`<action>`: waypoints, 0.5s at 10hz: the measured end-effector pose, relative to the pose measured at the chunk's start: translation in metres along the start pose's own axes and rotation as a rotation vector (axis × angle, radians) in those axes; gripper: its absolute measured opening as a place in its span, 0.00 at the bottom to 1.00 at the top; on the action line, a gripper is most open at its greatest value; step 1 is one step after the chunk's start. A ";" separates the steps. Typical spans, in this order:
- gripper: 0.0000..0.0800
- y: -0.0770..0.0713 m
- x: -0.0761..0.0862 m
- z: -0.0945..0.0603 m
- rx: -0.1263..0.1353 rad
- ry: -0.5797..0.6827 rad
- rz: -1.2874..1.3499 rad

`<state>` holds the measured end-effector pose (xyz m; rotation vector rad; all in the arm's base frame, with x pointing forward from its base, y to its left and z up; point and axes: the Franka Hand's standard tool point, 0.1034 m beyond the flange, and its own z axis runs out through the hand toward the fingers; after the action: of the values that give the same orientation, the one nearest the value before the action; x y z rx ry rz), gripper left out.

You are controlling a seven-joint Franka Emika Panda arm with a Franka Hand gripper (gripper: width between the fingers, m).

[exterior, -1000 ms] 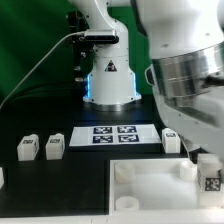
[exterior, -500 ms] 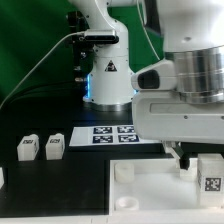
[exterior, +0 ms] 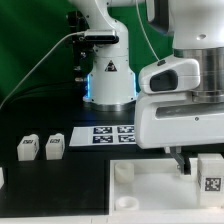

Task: Assemble one leg

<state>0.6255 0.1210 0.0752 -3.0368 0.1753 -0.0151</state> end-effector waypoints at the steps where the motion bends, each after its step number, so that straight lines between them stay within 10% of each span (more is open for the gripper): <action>1: 0.67 0.000 0.000 0.000 0.001 0.000 0.057; 2: 0.44 0.001 0.000 0.000 0.000 0.000 0.161; 5: 0.38 0.005 0.000 0.001 0.006 -0.004 0.489</action>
Offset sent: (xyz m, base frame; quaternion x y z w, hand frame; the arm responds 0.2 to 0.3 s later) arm 0.0000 0.0000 0.0000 0.0000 0.0000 0.2667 0.9638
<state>0.6248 0.1165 0.0736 -2.8986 0.9027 0.0271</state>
